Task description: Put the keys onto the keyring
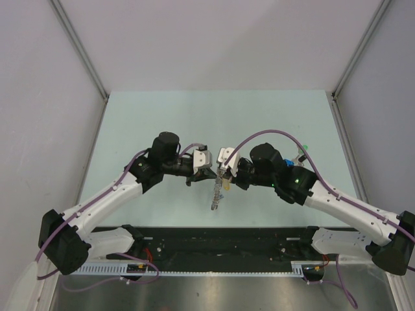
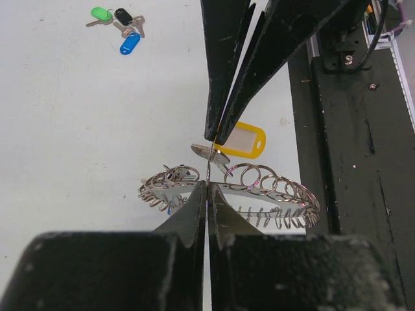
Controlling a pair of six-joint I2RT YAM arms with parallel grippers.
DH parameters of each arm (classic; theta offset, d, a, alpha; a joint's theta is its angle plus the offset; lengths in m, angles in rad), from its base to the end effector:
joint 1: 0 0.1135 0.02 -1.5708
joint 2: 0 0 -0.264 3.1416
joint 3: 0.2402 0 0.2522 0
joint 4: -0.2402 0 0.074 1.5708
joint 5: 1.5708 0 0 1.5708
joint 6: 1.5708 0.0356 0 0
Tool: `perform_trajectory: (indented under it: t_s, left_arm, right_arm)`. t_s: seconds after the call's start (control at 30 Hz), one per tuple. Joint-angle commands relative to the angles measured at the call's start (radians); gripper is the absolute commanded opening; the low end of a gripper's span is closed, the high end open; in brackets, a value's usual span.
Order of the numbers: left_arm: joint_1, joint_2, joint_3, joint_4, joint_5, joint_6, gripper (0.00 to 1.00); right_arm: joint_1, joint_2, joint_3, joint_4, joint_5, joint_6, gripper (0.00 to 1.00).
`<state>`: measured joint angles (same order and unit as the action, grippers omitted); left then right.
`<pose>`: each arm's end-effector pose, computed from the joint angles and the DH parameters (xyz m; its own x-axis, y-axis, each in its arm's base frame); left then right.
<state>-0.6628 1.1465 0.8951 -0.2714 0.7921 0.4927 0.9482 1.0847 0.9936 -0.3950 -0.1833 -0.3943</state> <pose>0.1809 -0.1734 0.3018 0.0876 0.3531 -0.9315 0.9953 0.0081 0.0967 0.1361 0.2007 0.3335 0.0914 -0.5204 -0.8490 -0.9289 0.2627 -0.2610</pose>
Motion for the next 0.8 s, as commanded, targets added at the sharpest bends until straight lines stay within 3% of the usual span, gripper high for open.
perform_trajectory:
  t_s: [0.0,0.57,0.77]
  left_arm:
    - [-0.008,-0.004,0.025,0.043,0.022,-0.011,0.0]
    - [-0.008,-0.007,0.025,0.043,-0.008,-0.013,0.0]
    - [-0.006,0.001,0.031,0.034,-0.23,-0.055,0.0]
  right_arm:
    - [0.011,-0.002,0.045,0.039,-0.005,0.008,0.0]
    - [0.015,-0.006,0.043,0.047,0.064,0.044,0.0]
    - [0.004,0.012,0.031,0.035,0.163,0.126,0.0]
